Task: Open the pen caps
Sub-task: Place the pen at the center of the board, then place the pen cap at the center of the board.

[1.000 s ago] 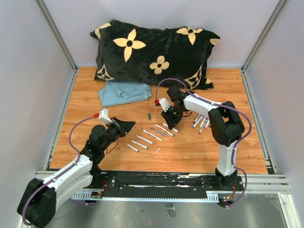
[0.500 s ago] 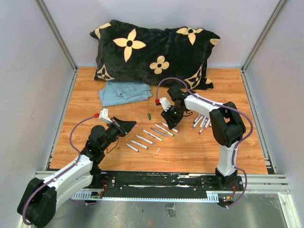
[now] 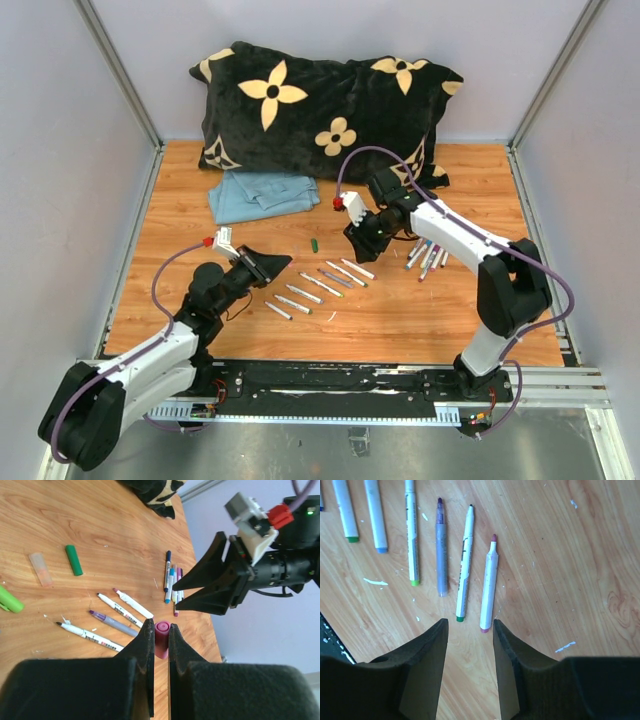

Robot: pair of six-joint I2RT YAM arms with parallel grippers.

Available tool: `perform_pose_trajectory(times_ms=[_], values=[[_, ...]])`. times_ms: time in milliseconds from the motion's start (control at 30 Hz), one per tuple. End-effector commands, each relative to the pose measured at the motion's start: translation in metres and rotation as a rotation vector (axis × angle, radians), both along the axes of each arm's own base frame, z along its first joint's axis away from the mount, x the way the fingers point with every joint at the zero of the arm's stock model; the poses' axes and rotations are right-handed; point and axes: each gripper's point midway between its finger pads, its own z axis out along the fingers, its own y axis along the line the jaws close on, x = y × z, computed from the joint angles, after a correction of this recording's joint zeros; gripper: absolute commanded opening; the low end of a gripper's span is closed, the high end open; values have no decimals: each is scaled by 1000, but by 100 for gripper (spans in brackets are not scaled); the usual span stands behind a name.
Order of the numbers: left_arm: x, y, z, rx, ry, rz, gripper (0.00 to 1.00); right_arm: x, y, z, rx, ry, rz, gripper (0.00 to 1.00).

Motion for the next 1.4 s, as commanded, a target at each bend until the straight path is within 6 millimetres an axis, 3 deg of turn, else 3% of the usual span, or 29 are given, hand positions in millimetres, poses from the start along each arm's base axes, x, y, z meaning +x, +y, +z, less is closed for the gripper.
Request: perform_pose_trajectory(times_ms=[0,567,967,1167,1367], values=[[-3,-8,9,-23,-31,-36,0,-14,1,20,61,-23,60,42],[0,-48,13,38,-31,-100,0,-18,-9,62,173,-81,65,42],[4,-78,8,82,-12,-135,0,-17,-20,80,230,-110,36,43],[12,-92,2,115,3,-121,0,-17,-24,84,242,-115,27,43],[34,-109,-14,159,60,-75,0,-14,-29,85,249,-116,9,43]])
